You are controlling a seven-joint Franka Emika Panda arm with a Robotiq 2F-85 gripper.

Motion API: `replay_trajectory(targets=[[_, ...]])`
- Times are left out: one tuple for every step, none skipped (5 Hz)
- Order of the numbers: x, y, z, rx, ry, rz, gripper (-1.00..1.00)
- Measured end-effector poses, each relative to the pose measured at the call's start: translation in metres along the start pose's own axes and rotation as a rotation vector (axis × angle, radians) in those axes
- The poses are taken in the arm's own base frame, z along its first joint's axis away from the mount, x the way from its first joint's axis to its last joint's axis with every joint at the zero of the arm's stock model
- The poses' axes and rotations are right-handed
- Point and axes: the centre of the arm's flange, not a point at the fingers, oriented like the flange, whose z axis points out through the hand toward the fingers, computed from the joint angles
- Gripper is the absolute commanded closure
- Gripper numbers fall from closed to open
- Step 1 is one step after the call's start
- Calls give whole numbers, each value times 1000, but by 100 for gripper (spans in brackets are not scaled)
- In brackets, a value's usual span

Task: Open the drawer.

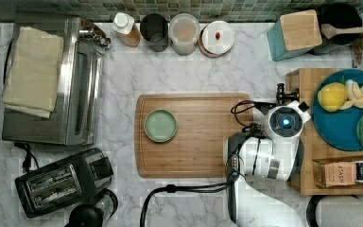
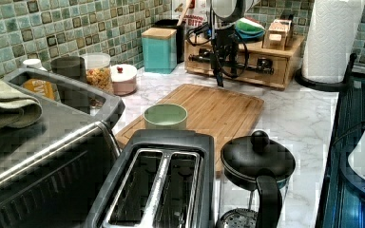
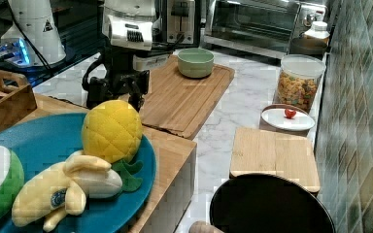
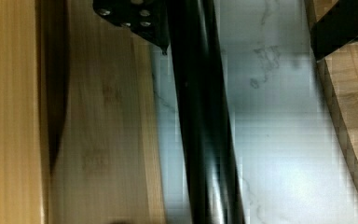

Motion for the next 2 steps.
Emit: replay_trajectory(targets=[[1, 2, -3, 87, 9, 106, -100], [3, -15, -10, 111, 9, 98, -100]])
